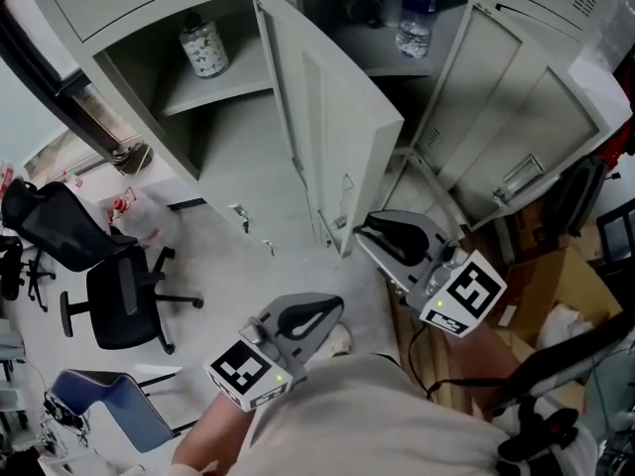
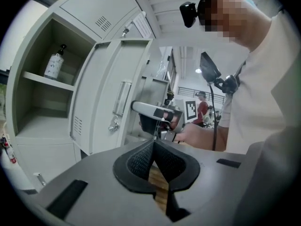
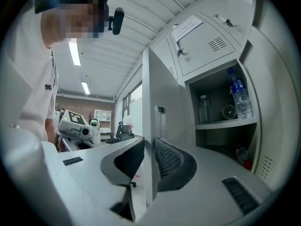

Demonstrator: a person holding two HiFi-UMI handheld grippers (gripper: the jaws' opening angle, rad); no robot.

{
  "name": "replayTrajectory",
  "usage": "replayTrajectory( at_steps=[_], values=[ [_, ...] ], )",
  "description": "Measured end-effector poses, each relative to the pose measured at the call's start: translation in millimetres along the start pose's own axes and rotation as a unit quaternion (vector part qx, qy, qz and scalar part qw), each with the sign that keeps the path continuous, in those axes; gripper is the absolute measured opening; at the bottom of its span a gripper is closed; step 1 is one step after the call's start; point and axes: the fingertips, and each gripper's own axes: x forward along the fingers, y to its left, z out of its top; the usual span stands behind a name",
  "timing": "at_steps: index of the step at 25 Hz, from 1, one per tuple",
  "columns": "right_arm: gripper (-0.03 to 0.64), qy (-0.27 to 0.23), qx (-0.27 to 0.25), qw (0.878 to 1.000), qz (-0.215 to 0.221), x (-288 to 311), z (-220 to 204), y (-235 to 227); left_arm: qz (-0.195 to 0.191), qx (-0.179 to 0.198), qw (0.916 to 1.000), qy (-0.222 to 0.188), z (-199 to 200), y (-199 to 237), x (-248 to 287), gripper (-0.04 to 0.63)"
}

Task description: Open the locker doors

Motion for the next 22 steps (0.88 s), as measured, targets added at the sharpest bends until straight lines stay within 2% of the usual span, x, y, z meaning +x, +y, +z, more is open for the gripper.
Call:
replayTrajectory(
  at_steps=[6, 13, 17, 22],
  values=[
    [0.063, -0.005, 0.001, 1.0, -0.004, -3, -3, 0, 0.011, 0.004, 0.9999, 0.004, -3, -6, -9, 0.011],
    [0.063, 0.001, 0.003, 0.998, -0.062, -23, -3, 19, -0.002, 0.016, 0.9998, -0.006, -6, -25, -46, 0.011],
    [0.063, 0.006, 0.008, 0.996, -0.091, -28, -7, 50, -0.007, 0.019, 0.9998, -0.004, -16, -37, -83, 0.011],
    [0.061, 0.021, 0.012, 0.994, -0.103, -22, -19, 104, -0.013, 0.017, 0.9997, -0.007, -34, -52, -130, 0.011]
  ],
)
